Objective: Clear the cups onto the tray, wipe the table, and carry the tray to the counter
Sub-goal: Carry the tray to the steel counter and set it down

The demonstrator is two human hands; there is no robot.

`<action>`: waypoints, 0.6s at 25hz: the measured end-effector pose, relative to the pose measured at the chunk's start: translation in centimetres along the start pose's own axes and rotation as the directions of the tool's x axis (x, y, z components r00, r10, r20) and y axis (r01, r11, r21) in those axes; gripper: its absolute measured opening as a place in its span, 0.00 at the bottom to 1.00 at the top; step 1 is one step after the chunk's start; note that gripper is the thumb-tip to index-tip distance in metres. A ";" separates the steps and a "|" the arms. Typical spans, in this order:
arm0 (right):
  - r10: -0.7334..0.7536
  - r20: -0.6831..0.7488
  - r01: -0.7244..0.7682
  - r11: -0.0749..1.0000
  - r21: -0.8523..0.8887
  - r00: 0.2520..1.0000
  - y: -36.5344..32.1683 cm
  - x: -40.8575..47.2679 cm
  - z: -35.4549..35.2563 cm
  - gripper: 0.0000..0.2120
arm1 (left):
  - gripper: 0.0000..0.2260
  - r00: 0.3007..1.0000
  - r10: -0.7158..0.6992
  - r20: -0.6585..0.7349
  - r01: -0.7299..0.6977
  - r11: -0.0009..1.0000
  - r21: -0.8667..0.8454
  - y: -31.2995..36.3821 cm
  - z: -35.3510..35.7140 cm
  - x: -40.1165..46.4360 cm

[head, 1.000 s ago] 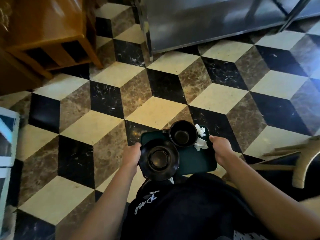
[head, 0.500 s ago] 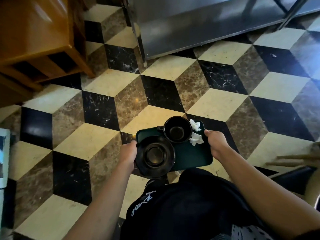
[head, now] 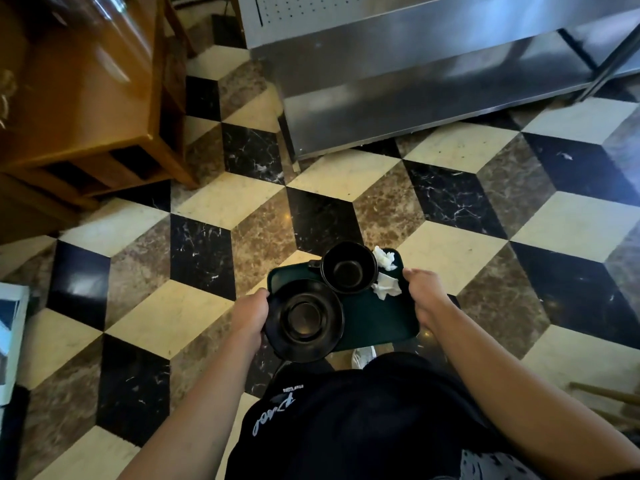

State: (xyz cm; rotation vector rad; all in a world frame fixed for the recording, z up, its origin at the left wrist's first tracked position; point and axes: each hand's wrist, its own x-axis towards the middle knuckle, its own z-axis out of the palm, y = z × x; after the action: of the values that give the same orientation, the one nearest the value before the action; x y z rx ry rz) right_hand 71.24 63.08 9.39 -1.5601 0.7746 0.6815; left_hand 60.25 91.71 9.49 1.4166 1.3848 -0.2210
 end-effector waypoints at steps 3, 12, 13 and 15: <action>0.010 -0.009 -0.010 1.000 0.008 1.000 -2.9 2.2 0.1 0.14 | 0.10 1.000 -0.003 0.020 0.002 1.000 0.020 3.5 1.8 1.0; 0.021 -0.083 -0.019 1.000 0.018 0.996 -10.9 9.0 2.8 0.14 | 0.09 0.996 0.002 0.092 -0.007 0.998 0.056 13.6 5.6 7.3; 0.020 -0.093 -0.018 1.000 0.020 0.995 -11.8 9.6 3.3 0.14 | 0.09 0.994 -0.004 0.106 -0.002 0.999 0.054 14.7 5.9 8.1; 0.020 -0.118 -0.015 0.999 0.043 0.993 -13.9 11.1 4.5 0.13 | 0.10 0.992 0.000 0.129 -0.006 0.999 0.045 17.4 6.4 9.9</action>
State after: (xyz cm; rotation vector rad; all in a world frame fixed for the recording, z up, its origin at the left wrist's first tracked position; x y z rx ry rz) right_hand 89.00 67.44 8.48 -1.5676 0.8861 0.5861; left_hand 80.43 97.49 8.97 1.4160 1.2792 -0.3377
